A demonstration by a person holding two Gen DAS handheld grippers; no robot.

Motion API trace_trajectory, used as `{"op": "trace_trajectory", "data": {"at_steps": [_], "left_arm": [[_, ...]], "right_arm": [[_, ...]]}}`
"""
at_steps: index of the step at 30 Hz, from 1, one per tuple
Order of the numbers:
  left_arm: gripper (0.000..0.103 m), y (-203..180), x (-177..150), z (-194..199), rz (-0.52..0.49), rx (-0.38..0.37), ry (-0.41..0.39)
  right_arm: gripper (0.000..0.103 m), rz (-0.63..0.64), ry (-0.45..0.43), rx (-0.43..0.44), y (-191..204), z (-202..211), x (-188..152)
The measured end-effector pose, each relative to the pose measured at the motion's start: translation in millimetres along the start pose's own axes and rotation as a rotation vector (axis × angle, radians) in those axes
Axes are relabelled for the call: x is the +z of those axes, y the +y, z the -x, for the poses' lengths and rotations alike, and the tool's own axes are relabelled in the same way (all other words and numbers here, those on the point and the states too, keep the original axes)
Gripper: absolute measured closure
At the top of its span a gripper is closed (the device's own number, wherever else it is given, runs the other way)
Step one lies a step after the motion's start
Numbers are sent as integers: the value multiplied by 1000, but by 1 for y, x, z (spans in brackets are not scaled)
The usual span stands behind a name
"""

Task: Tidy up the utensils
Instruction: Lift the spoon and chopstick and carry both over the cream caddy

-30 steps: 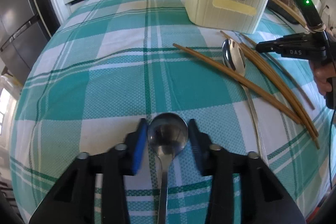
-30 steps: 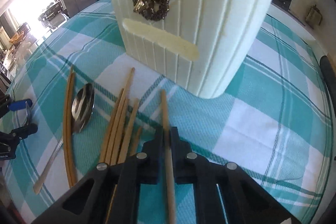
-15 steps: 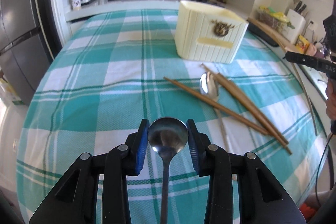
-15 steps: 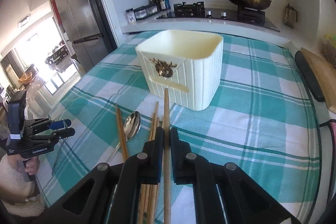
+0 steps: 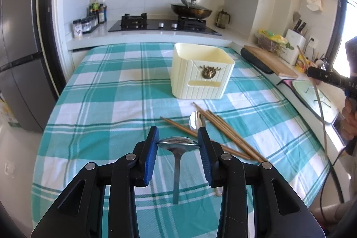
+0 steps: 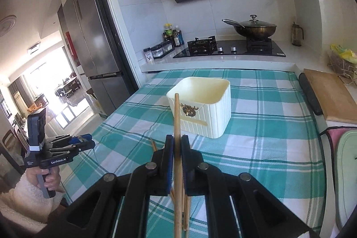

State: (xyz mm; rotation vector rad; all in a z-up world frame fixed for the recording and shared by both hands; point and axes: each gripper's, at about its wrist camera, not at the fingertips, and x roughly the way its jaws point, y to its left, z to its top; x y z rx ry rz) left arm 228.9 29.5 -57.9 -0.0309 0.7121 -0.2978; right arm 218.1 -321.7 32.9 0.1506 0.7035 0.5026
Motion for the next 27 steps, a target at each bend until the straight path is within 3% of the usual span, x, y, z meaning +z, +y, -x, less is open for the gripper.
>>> {"op": "trace_trajectory", "data": {"at_steps": [15, 20, 27], "left_arm": [[67, 5, 25, 11, 24, -46, -22], [67, 8, 69, 17, 31, -81, -55], [67, 5, 171, 17, 58, -131, -191]], "right_arm": [[96, 38, -62, -14, 15, 18, 12], [96, 45, -109, -26, 15, 13, 35], [96, 98, -248, -98, 14, 2, 95]]}}
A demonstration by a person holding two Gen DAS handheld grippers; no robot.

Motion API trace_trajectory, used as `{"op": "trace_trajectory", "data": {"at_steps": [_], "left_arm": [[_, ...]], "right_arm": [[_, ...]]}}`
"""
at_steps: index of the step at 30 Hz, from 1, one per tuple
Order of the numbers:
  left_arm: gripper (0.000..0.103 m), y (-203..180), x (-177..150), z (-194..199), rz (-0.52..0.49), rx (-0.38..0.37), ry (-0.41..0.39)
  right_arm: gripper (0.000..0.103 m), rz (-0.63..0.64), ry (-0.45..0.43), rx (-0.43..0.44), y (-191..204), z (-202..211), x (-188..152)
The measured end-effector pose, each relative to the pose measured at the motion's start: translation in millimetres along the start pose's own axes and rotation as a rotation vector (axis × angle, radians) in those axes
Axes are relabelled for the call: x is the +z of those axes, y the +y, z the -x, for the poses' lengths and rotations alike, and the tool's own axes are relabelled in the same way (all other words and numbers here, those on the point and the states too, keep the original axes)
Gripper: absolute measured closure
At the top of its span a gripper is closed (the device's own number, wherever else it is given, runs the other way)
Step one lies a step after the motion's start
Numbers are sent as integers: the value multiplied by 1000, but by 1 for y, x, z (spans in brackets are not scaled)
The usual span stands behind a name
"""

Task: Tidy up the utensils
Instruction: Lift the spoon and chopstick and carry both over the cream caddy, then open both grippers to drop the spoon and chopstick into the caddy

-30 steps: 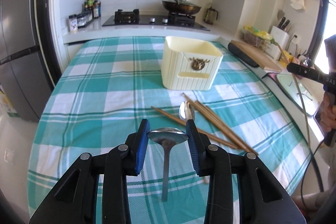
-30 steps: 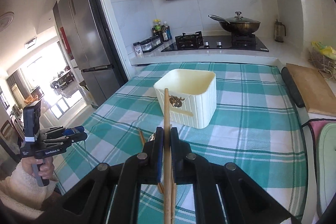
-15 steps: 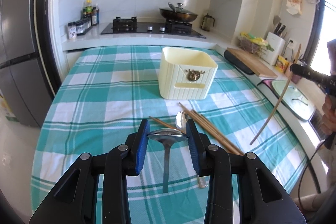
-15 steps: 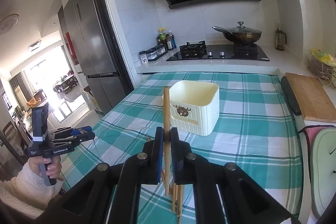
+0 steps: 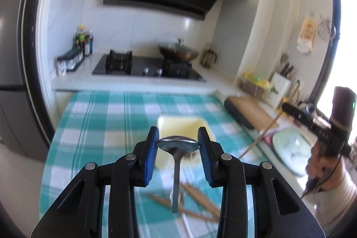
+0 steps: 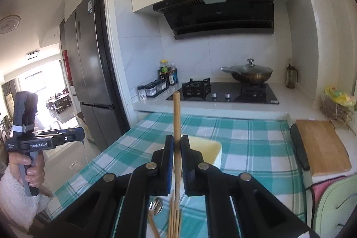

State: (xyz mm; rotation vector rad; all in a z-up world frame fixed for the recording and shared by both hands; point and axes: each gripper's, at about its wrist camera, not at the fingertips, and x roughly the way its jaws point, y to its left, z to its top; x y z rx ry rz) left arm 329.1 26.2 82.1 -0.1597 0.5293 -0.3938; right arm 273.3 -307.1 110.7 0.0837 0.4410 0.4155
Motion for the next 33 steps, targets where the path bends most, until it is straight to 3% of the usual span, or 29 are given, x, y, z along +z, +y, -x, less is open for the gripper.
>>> {"op": "trace_trajectory", "data": {"at_steps": [4, 7, 10, 15, 20, 27, 29, 33], "left_arm": [[67, 2, 41, -36, 55, 8, -82], [67, 2, 51, -79, 78, 34, -95], [67, 3, 47, -128, 90, 65, -28], [67, 14, 22, -209, 115, 86, 173], [67, 18, -1, -252, 109, 116, 268], [63, 16, -10, -268, 82, 163, 302], [57, 20, -11, -255, 93, 152, 297], [54, 24, -24, -196, 61, 146, 307]], "right_arm": [[96, 36, -92, -61, -5, -29, 29], [96, 25, -88, -90, -15, -65, 34], [96, 3, 8, -106, -26, -110, 27], [96, -66, 244, -101, -49, -177, -3], [96, -89, 366, -116, -63, -216, -28], [91, -155, 368, -135, -78, -234, -25], [83, -163, 364, -129, -79, -234, -23], [83, -164, 337, -110, -77, -196, -19]]}}
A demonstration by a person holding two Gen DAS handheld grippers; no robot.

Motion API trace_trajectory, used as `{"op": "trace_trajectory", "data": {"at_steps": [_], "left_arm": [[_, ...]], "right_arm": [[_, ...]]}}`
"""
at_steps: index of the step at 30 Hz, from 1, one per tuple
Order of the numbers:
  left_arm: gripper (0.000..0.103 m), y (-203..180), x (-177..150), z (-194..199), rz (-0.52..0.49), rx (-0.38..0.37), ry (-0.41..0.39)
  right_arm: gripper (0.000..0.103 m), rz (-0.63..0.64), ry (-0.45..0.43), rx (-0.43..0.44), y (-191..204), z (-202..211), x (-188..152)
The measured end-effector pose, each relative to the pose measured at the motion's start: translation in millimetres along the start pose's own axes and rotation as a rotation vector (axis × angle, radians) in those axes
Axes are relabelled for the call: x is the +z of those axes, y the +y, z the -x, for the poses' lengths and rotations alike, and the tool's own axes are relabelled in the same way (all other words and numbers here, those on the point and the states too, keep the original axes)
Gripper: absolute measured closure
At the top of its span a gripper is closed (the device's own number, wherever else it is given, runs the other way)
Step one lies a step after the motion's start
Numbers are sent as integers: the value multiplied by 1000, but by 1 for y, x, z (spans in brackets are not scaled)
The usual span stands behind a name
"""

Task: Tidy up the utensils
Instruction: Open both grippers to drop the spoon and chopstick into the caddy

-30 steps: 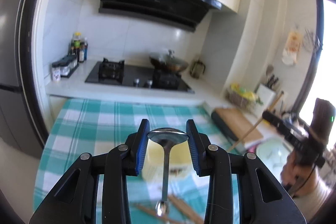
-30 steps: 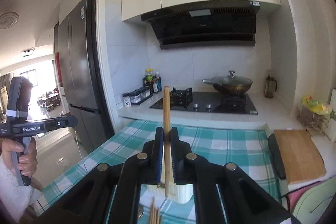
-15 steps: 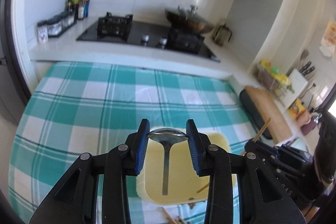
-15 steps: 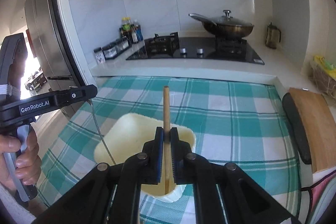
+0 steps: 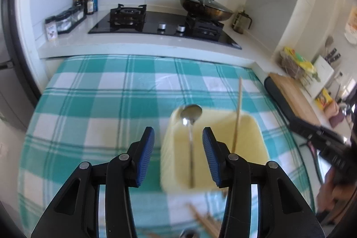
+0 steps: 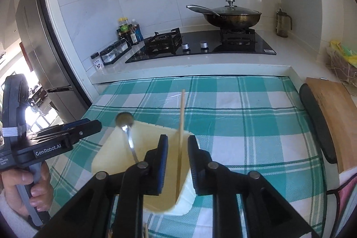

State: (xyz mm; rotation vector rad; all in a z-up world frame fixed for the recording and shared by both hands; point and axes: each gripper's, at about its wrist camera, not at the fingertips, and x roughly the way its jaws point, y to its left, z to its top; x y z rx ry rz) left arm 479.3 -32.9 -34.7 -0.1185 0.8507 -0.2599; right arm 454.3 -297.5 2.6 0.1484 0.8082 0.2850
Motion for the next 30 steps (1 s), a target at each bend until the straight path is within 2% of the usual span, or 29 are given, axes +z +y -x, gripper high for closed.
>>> {"op": "trace_trajectory", "data": {"at_steps": [2, 3, 5, 9, 12, 15, 18, 24, 30], "left_arm": [[46, 14, -35, 28, 1, -18, 38], [44, 20, -54, 37, -6, -23, 57], [44, 34, -110, 58, -15, -1, 97], [44, 49, -207, 68, 47, 31, 202], [44, 41, -249, 71, 92, 18, 226], [44, 27, -259, 69, 105, -11, 204], [44, 12, -262, 55, 97, -30, 224], [44, -14, -264, 32, -9, 49, 199], [44, -27, -257, 10, -68, 116, 187]], "right_arm": [[83, 12, 8, 29, 0, 27, -15], [83, 24, 16, 43, 0, 42, -27], [83, 56, 24, 62, -1, 73, -62], [82, 107, 61, -20, -8, 116, -171], [82, 71, 118, -94, -15, 123, -235], [82, 1, 142, -111, -17, 126, -275], [82, -16, 161, -97, -12, 120, -288], [82, 41, 157, -48, 13, 113, -289], [82, 54, 218, 36, 21, 73, -269]]}}
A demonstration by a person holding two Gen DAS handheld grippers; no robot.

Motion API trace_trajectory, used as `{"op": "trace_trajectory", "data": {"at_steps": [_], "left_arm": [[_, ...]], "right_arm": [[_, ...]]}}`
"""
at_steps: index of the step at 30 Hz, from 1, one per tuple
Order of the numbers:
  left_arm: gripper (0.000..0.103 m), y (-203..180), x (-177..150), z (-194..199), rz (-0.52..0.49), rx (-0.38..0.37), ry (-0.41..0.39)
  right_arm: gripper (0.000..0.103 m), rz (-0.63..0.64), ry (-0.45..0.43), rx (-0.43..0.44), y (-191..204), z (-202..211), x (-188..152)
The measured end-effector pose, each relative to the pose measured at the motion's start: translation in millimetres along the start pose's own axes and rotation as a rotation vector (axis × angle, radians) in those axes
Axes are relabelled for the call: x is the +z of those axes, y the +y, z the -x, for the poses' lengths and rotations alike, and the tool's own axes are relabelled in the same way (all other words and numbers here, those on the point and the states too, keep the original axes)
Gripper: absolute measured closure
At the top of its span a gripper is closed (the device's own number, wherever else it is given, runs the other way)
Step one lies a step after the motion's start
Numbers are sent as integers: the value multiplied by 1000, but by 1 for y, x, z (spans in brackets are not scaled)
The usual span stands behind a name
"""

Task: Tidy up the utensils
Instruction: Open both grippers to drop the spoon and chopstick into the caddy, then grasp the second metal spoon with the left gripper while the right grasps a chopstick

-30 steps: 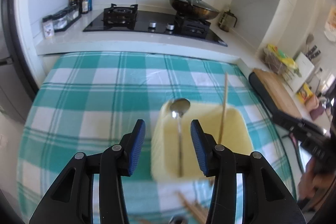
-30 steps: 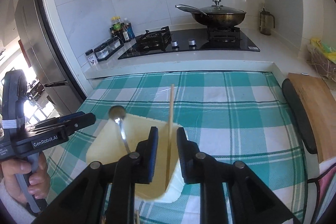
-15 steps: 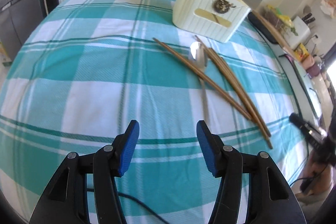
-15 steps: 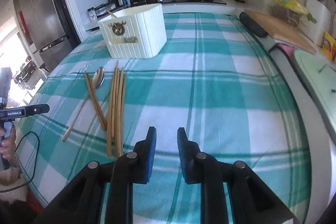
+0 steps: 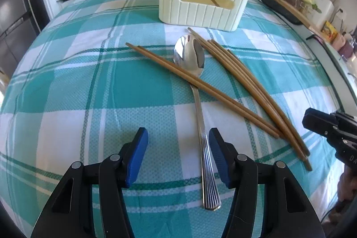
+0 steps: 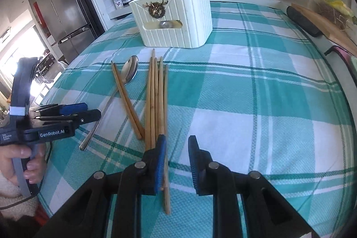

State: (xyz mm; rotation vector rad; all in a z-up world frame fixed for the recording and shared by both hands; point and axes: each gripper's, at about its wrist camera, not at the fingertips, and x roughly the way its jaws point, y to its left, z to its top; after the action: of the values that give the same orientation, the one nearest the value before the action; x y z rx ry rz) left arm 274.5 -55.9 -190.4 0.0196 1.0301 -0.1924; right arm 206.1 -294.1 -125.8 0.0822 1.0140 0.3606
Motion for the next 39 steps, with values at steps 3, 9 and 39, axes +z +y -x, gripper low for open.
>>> {"op": "trace_trajectory", "data": {"at_steps": [3, 9, 39], "left_arm": [[44, -2, 8, -8, -23, 38, -13], [86, 3, 23, -20, -40, 114, -52], [94, 145, -23, 18, 187, 275, -27]], "right_arm": [[87, -7, 49, 35, 0, -22, 12], [94, 3, 106, 69, 8, -44, 19], [99, -17, 88, -256, -15, -19, -2]]}}
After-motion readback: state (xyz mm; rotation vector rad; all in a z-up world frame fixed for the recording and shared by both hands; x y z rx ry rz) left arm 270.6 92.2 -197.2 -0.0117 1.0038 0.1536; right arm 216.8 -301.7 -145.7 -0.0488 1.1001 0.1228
